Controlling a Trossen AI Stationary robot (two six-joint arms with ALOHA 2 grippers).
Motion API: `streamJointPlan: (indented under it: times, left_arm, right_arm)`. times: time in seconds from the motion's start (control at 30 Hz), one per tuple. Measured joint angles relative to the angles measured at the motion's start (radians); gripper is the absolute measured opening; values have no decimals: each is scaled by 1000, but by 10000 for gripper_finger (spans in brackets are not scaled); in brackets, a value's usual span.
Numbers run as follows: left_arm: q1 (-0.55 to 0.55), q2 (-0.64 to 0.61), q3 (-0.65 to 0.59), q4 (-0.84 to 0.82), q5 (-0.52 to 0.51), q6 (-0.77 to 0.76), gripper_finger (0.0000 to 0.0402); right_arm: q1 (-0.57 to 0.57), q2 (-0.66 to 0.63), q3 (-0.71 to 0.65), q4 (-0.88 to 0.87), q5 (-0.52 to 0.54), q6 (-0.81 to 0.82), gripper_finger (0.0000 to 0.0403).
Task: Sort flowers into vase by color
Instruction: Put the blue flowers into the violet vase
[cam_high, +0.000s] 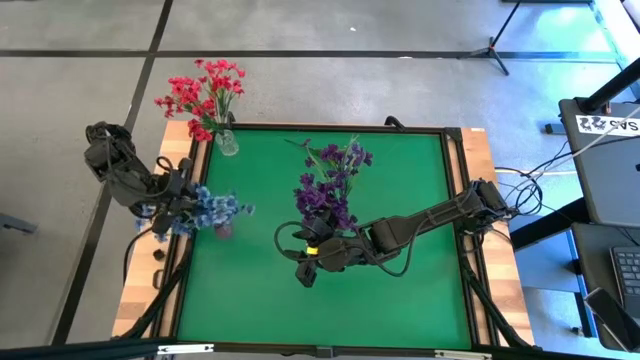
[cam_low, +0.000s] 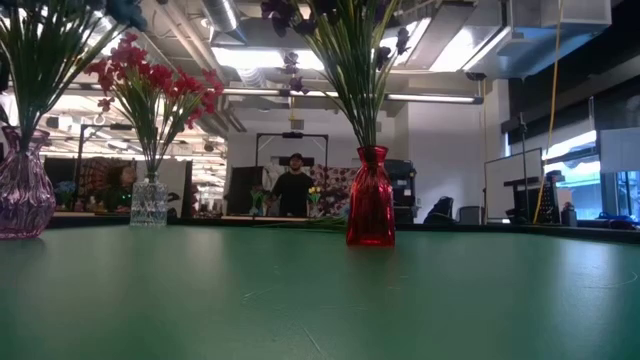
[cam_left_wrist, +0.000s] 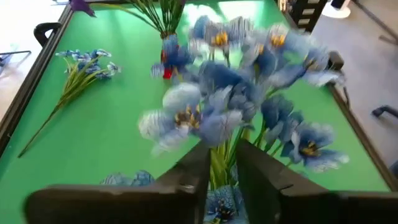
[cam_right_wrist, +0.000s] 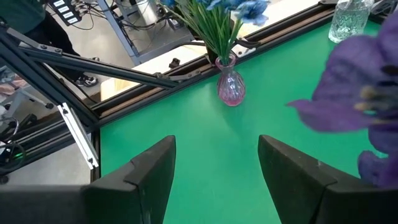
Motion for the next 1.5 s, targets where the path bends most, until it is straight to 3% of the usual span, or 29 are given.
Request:
streamJointPlan:
  times: [0.2,0.43,0.57,0.7,0.9,1.0,1.13,1.27,1.4,1.5]
  left_arm:
    - [0,0,95,-2,40,9,127]
    - [0,0,217,-64,101,20,134]
    - [0,0,306,-62,46,27,131]
    - [0,-1,376,-19,-71,28,131]
    - [0,-1,404,13,-202,30,131]
    - [0,-1,404,23,-217,29,130]
    - [0,-1,404,48,-219,29,130]
    - [0,0,404,50,-228,23,130]
    - [0,0,404,49,-244,21,130]
    - [0,0,403,49,-276,18,130]
  right_arm:
    - [0,0,0,-2,0,2,230]
    - [0,0,0,17,2,-2,230]
    - [0,0,12,56,17,-18,230]
    - [0,0,74,64,35,-58,230]
    - [-9,0,249,73,80,-104,230]
    - [-33,0,348,68,137,-87,230]
    - [-93,0,474,61,223,-68,230]
    - [-209,-12,564,-26,195,28,230]
    - [-384,-72,535,-223,71,282,230]
    - [-533,-82,535,-371,-47,367,230]
